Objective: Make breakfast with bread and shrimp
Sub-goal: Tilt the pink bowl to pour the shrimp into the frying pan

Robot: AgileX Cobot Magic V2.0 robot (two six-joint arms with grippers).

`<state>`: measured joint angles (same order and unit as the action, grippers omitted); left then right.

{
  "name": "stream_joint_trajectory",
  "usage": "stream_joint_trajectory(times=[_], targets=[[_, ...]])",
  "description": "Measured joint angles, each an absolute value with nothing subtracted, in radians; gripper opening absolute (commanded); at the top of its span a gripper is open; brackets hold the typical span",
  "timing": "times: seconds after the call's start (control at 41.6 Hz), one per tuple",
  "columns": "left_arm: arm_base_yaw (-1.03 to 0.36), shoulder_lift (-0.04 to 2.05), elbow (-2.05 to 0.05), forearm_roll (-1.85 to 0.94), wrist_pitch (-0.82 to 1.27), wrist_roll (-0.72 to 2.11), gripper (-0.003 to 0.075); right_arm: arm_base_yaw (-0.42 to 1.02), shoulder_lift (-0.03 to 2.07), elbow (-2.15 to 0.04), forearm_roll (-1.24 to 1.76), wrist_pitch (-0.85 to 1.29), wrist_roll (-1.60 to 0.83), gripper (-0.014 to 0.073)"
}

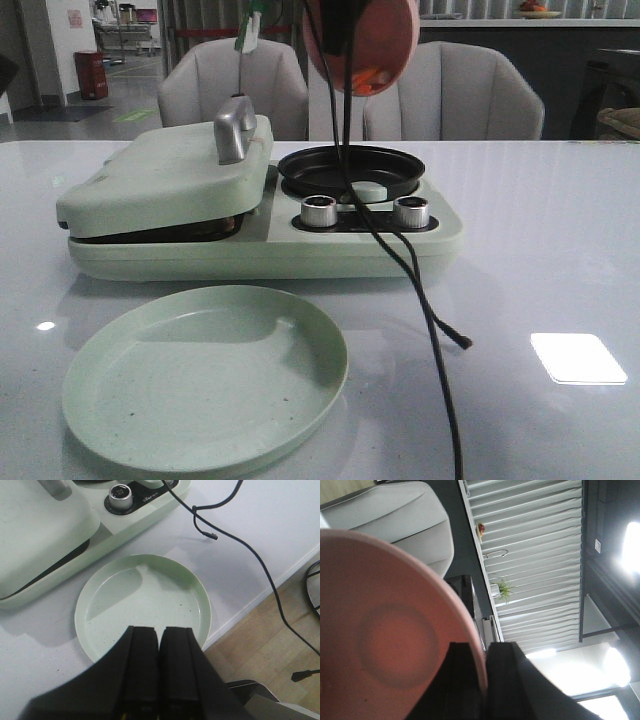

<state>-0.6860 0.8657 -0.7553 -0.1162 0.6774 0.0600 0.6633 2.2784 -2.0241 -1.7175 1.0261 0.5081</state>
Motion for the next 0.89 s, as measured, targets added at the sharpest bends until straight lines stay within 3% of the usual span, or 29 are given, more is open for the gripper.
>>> stream_joint_trajectory(times=[0.89], targets=[[-0.686, 0.866, -0.755, -0.116, 0.677, 0.06, 0.0101, 0.663, 2.334, -2.067, -1.713, 1.079, 0.556, 0.0045]])
